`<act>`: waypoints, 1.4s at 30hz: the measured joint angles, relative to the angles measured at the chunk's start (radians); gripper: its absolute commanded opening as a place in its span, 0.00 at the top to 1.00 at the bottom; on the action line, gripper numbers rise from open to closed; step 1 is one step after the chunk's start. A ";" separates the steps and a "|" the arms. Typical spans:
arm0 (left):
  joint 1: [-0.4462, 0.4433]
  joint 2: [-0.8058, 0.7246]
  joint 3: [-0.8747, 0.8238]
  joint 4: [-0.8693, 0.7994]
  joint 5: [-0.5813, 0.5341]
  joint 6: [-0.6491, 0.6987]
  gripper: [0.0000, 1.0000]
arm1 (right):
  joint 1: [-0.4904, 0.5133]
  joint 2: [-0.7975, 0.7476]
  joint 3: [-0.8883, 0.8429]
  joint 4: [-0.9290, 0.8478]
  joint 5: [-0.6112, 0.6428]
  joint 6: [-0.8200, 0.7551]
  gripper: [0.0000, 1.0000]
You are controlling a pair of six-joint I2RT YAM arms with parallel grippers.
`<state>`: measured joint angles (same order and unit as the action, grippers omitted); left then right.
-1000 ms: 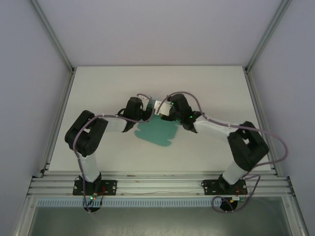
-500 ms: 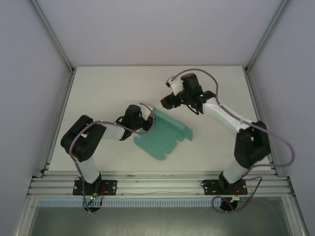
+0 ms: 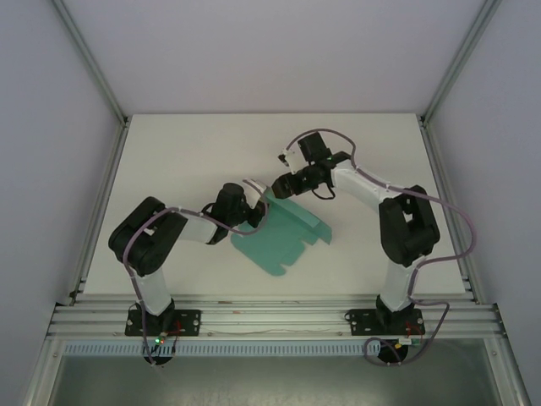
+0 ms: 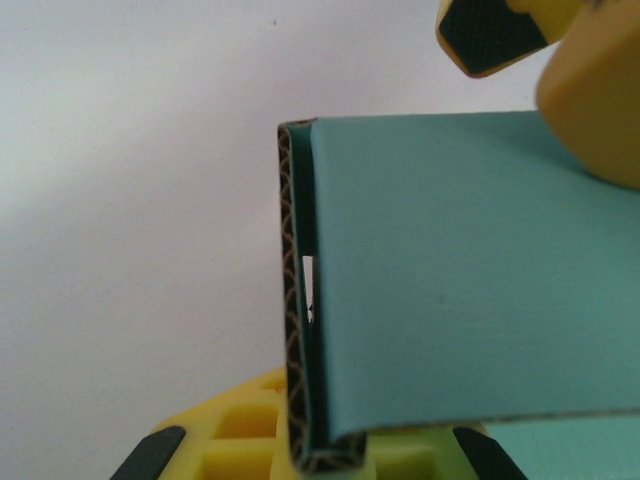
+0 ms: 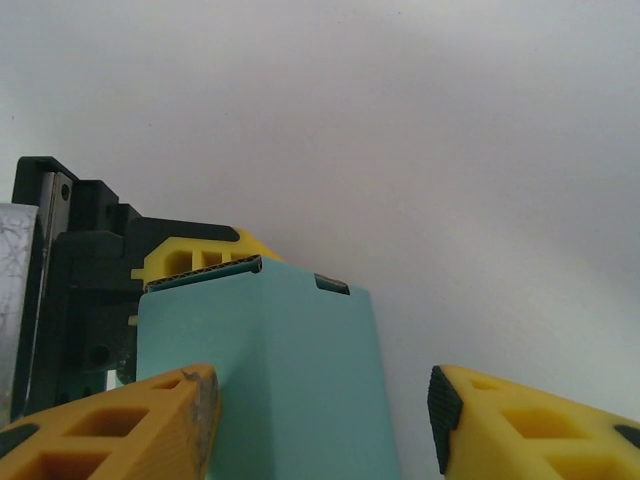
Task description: Assemble paper box
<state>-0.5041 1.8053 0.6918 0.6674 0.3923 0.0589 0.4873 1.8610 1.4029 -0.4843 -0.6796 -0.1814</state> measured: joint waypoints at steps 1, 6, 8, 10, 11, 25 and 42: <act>0.000 0.004 0.000 0.007 -0.003 -0.005 0.86 | -0.002 0.006 0.004 -0.005 -0.014 0.003 0.47; 0.000 0.024 0.001 0.043 -0.014 -0.027 0.75 | -0.004 0.019 0.010 -0.029 -0.038 0.002 0.51; 0.000 0.030 0.003 0.055 -0.015 -0.036 0.74 | -0.004 0.023 0.011 -0.029 -0.048 0.002 0.51; 0.000 0.035 0.013 0.058 -0.013 -0.043 0.75 | -0.004 0.025 0.012 -0.029 -0.053 -0.002 0.52; 0.000 0.040 0.020 0.058 -0.013 -0.045 0.77 | -0.004 0.027 0.014 -0.030 -0.054 -0.002 0.52; -0.017 0.113 0.138 0.013 -0.119 -0.101 1.00 | -0.040 0.036 0.019 0.030 -0.015 0.029 0.39; 0.113 -0.101 0.065 -0.093 -0.043 -0.447 1.00 | -0.172 -0.582 -0.386 0.109 -0.019 0.029 0.21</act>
<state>-0.3908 1.7046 0.7570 0.5747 0.3489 -0.3885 0.3157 1.2793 1.0168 -0.3752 -0.6991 -0.1520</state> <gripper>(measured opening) 0.093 0.809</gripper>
